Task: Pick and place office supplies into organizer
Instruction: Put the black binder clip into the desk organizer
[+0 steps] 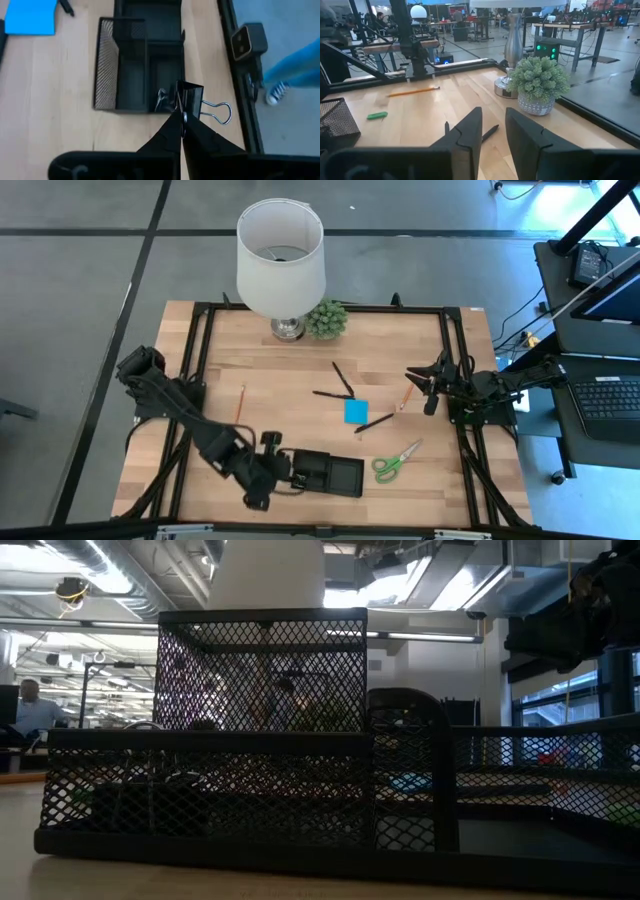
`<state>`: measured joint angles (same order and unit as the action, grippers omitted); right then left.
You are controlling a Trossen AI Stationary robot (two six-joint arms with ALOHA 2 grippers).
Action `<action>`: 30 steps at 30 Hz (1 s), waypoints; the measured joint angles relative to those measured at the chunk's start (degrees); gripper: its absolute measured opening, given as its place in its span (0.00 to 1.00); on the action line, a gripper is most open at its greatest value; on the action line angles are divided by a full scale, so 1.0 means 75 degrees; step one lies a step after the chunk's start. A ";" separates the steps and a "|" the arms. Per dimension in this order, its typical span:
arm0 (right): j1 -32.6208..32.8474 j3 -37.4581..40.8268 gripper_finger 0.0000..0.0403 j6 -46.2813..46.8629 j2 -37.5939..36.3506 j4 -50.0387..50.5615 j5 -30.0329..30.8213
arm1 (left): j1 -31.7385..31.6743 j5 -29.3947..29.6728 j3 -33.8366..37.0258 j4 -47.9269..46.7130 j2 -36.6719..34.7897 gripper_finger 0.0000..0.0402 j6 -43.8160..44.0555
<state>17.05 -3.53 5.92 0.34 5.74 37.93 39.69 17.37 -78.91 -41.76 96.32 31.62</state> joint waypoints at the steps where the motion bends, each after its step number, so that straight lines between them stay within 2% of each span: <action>1: 0.0001 0.0001 0.22 0.0039 0.0001 -0.0001 -0.0001 | 0.0093 0.0233 0.0064 0.0152 0.0082 0.01 0.0060; 8: -0.0002 0.0003 0.22 0.0353 0.0002 -0.0001 -0.0001 | 0.0252 0.1055 0.0185 0.0815 0.0910 0.01 0.0087; 11: -0.0001 0.0002 0.22 0.0370 0.0002 0.0000 -0.0002 | 0.0215 0.1135 0.0177 0.1091 0.1207 0.01 0.0086; 19: -0.0001 0.0000 0.22 0.0364 0.0003 -0.0002 -0.0003 | -0.0079 0.0796 0.0180 0.1341 0.1763 0.01 0.0086; 25: 0.0001 0.0000 0.22 0.0355 0.0003 0.0000 -0.0003 | -0.0379 0.0060 0.0180 0.1371 0.1898 0.01 -0.0182; 30: -0.0002 0.0000 0.22 0.0352 0.0003 -0.0001 -0.0003 | -0.0512 -0.0055 0.0177 0.1370 0.1899 0.01 -0.0313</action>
<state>17.04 -3.53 8.56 0.36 5.73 37.91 35.85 16.96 -77.58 -31.48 110.56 29.28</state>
